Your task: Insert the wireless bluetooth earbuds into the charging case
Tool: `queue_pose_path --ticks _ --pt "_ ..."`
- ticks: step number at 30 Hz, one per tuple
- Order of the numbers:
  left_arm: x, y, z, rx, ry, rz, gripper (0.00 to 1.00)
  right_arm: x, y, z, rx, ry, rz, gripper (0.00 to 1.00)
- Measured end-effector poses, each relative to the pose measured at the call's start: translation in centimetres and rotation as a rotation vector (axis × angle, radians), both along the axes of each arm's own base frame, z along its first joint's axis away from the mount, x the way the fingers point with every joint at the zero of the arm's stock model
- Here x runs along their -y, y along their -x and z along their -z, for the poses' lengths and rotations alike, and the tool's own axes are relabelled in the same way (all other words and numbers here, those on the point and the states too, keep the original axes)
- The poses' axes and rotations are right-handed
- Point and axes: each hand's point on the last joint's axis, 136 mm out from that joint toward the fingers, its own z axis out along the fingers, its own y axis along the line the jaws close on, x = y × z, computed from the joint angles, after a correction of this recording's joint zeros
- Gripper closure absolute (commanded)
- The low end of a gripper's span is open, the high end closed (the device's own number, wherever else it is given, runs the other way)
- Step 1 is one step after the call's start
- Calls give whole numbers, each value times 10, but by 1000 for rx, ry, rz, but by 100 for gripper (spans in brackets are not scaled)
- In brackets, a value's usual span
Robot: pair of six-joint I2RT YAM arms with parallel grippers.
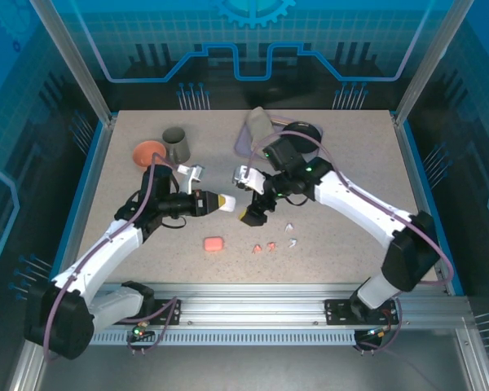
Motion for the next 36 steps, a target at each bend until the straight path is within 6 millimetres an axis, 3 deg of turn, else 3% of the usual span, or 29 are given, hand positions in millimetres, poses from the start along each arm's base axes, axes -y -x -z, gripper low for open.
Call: queue_pose_path --ticks 9,15,20,24,36 --pt "27 33 -33 414 -70 197 100 25 10 -23 47 -152 41 4" --pt "34 45 -47 599 -105 275 100 21 25 -34 -17 -224 -61 21" --pt "39 51 -47 662 -125 321 100 10 27 -41 -79 -244 -142 31" --pt "43 55 -47 690 -134 347 100 6 30 -34 -125 -235 -168 34" --pt "42 52 -50 731 -159 347 100 -3 41 -23 -214 -217 -227 60"
